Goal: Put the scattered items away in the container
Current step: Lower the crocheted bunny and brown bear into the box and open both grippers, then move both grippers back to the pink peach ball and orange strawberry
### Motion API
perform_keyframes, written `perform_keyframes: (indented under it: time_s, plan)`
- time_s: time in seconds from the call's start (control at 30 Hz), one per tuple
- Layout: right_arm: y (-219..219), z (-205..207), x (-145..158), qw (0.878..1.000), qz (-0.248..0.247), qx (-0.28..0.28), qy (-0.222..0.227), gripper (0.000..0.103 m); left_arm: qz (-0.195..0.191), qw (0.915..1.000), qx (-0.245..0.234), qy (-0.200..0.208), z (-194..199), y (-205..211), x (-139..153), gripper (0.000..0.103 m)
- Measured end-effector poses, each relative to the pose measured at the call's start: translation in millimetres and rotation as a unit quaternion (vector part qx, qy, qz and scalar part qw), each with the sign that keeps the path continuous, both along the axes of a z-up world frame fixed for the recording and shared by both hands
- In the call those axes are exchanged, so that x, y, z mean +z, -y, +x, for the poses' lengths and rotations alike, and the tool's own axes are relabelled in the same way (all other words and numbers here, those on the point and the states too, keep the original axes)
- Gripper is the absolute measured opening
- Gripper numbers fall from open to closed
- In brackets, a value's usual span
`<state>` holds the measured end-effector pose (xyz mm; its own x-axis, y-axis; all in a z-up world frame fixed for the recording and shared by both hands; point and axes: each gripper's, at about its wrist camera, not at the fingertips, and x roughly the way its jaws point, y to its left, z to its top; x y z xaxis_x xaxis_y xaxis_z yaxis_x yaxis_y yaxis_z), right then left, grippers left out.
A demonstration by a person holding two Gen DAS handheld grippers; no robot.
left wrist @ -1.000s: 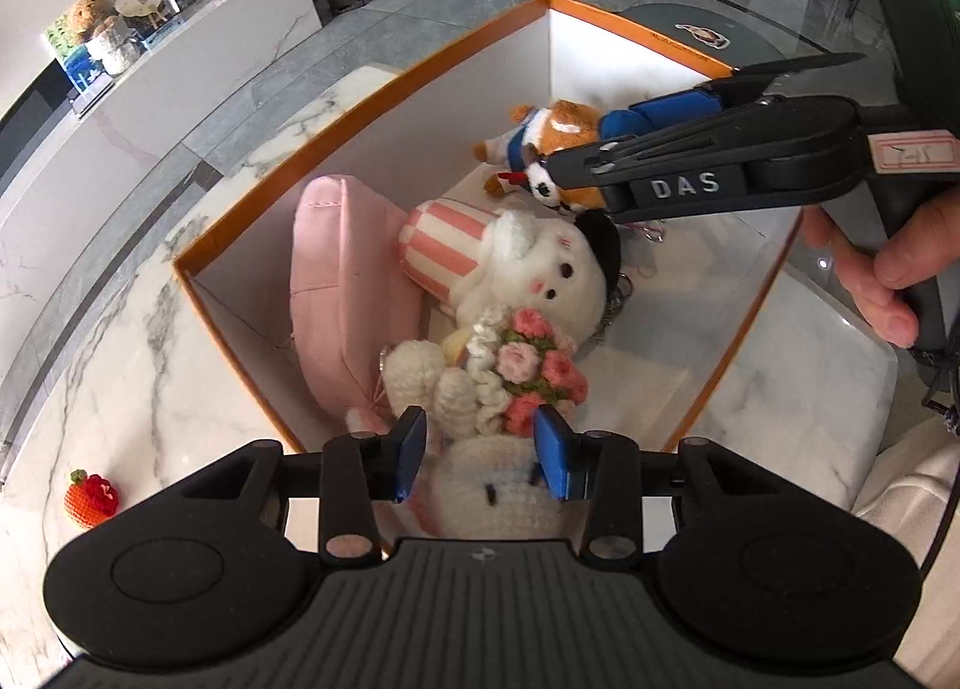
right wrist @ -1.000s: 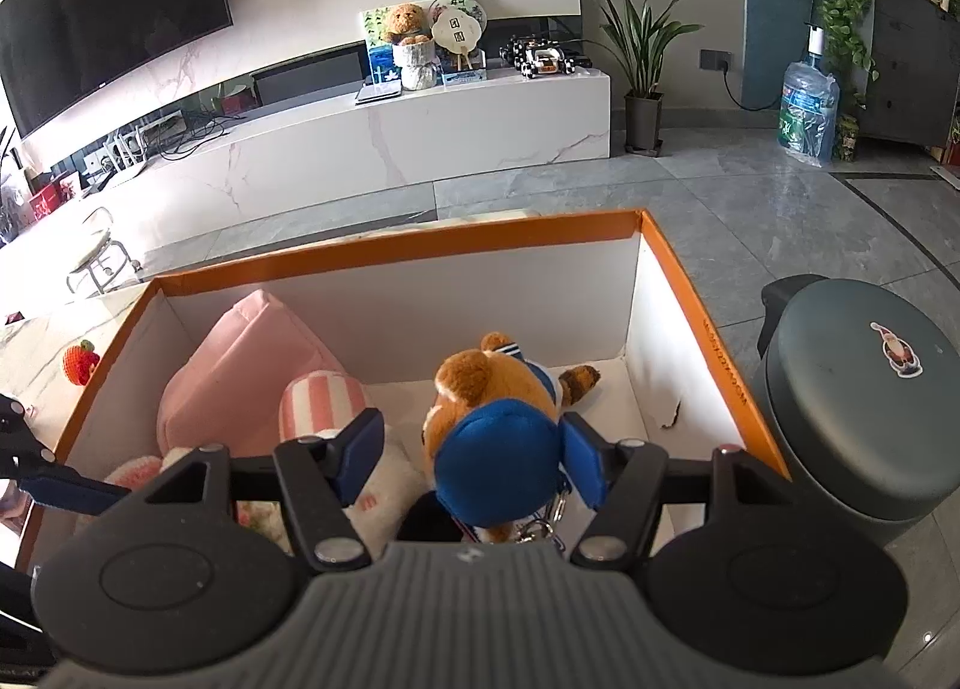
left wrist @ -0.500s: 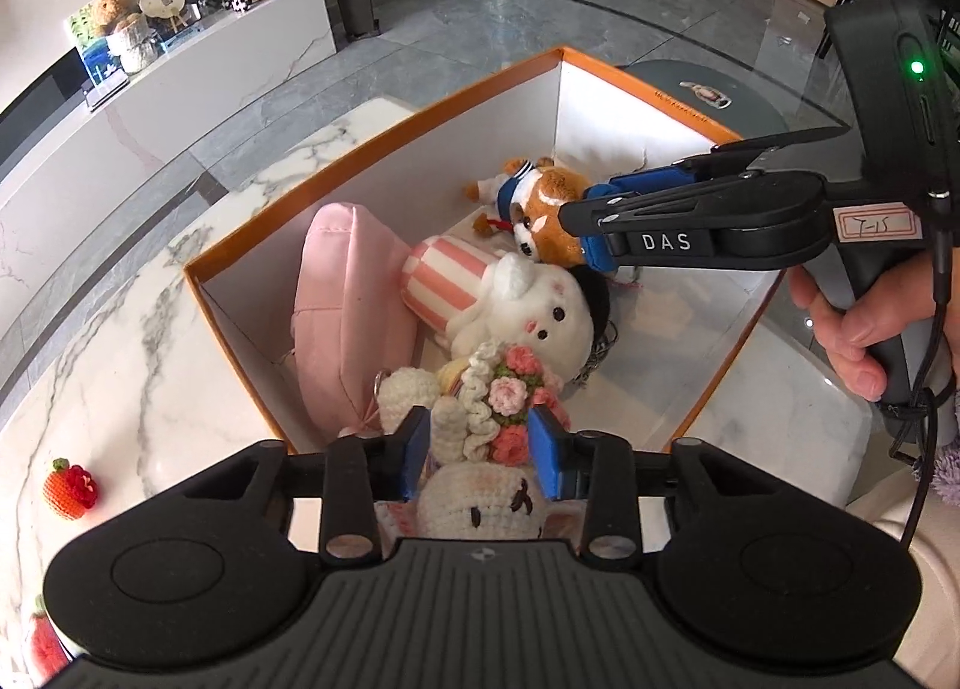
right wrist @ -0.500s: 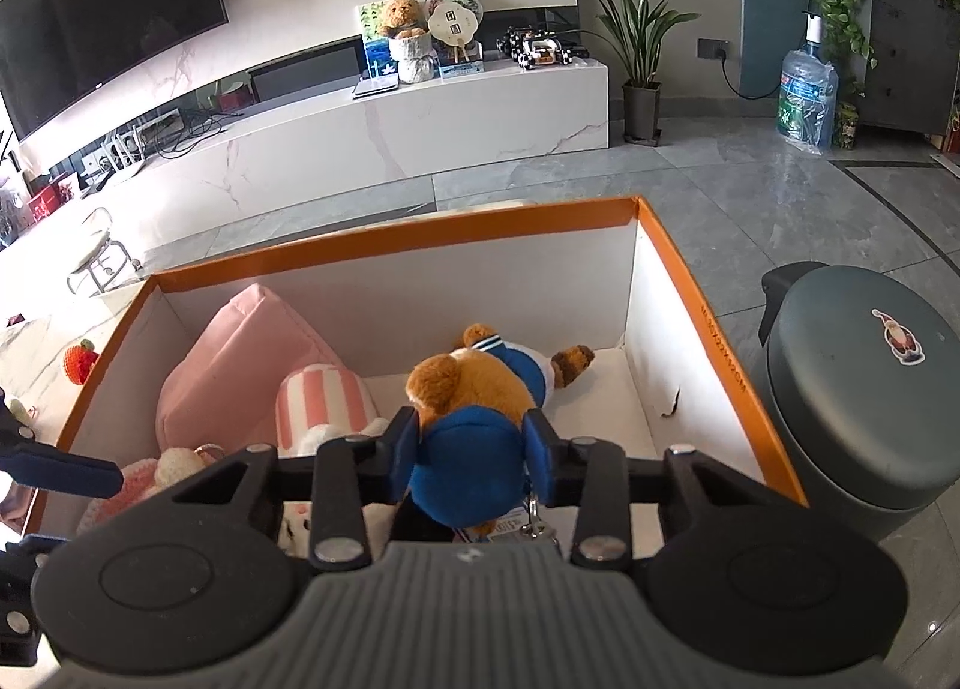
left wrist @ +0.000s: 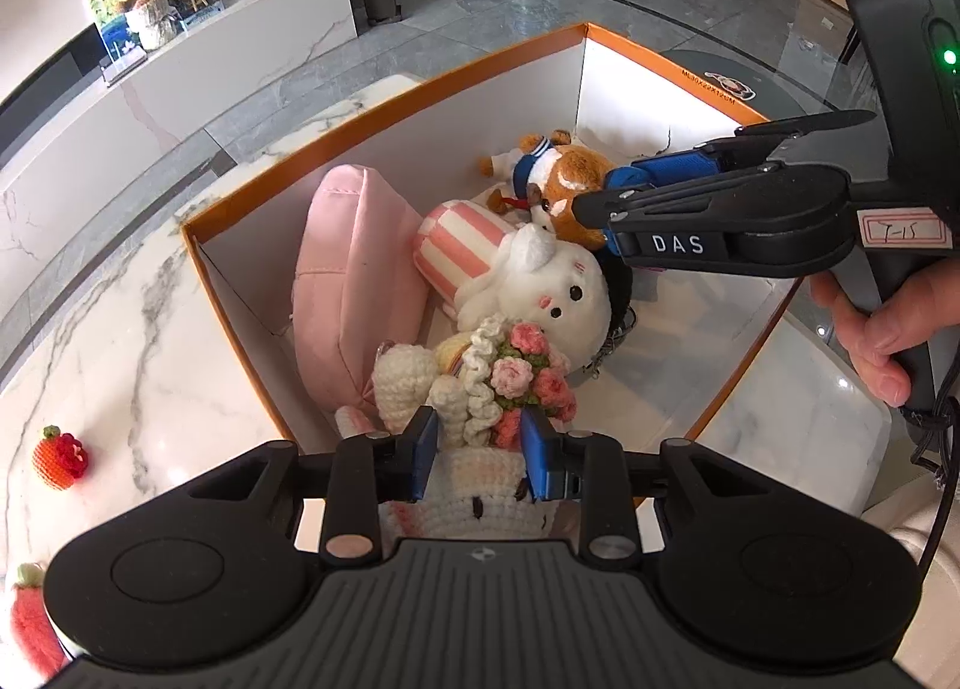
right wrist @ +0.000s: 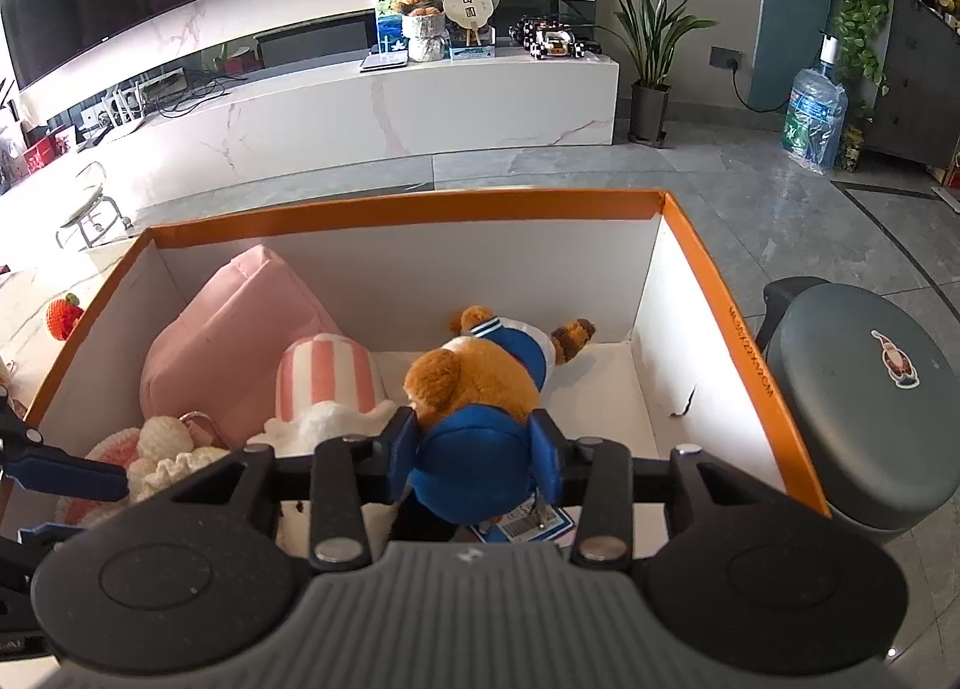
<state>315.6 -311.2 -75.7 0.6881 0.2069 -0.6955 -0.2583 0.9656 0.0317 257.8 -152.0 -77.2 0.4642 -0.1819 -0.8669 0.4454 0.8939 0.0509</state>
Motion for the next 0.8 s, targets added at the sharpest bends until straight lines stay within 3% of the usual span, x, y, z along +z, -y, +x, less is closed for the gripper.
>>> perform_keyframes:
  time_s: [0.1, 0.27, 0.47, 0.67, 0.8]
  plan:
    - [2.1, -3.5, 2.8, 1.000, 0.011, -0.005, 0.009, 0.057, -0.011, 0.9997, 0.004, 0.021, -8.5, -2.9, 8.6, 0.064]
    - [8.7, -12.4, 13.2, 0.998, 0.031, -0.025, 0.040, 0.068, -0.038, 0.9979, 0.016, 0.049, -26.5, -12.9, 24.7, 0.064]
    - [5.0, -32.1, 29.0, 0.994, 0.041, -0.053, 0.084, 0.068, -0.049, 0.9956, 0.046, 0.064, -47.8, -32.3, 38.9, 0.065]
    - [-16.7, -75.3, 49.7, 0.981, 0.048, -0.061, 0.176, 0.068, -0.058, 0.9924, 0.070, 0.083, -73.0, -55.0, 55.7, 0.065]
    - [-33.1, -111.6, 53.6, 0.972, 0.076, -0.069, 0.210, 0.068, -0.065, 0.9888, 0.087, 0.102, -90.5, -73.1, 68.4, 0.065]
